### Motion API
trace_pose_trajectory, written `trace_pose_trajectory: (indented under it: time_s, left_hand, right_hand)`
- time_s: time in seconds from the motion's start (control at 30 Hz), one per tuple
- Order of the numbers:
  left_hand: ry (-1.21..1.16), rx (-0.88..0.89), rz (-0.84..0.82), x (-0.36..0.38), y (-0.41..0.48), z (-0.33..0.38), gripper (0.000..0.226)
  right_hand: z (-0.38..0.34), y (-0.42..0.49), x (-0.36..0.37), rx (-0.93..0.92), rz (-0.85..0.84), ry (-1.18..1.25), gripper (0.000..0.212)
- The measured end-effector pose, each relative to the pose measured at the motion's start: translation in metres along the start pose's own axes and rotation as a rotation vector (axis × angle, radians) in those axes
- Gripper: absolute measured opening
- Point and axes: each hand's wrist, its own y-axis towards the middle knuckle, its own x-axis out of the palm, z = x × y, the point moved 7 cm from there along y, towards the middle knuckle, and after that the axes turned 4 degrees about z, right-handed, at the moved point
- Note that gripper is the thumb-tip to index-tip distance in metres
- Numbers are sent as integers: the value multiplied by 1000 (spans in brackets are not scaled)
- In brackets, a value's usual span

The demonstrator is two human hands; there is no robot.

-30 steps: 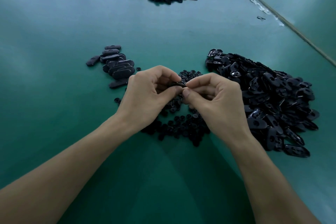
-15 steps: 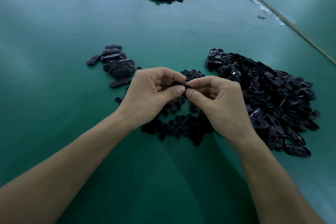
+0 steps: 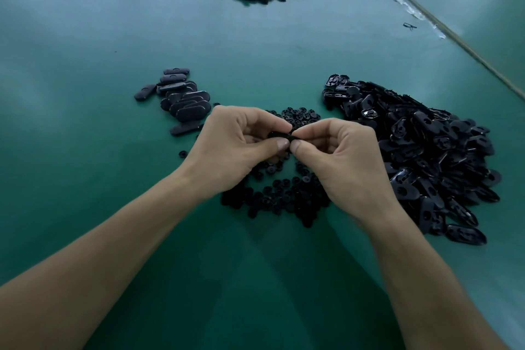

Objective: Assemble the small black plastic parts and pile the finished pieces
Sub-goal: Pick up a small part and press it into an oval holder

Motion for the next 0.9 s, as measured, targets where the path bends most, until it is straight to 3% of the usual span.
trace_pose_trajectory:
  time_s: [0.37,0.43,0.6,0.73,0.9]
  left_hand:
    - [7,35,4,-5,1,8,20]
    - [40,46,43,-10,3,8,21]
    - [152,68,316,-50,15,1,24]
    - [231,54,464,-79,20,-11,13]
    - [328,13,563,-102,21,-23,16]
  right_hand:
    - [-6,0,0,-9,-34,53,14]
    - [-6,1,-7,-20,20,24,16]
    - [-8,2,-46,-81,348,-558,28]
    - [4,2,-40,2,223,-897,33]
    - [6,0,-37,50,185,-980,40]
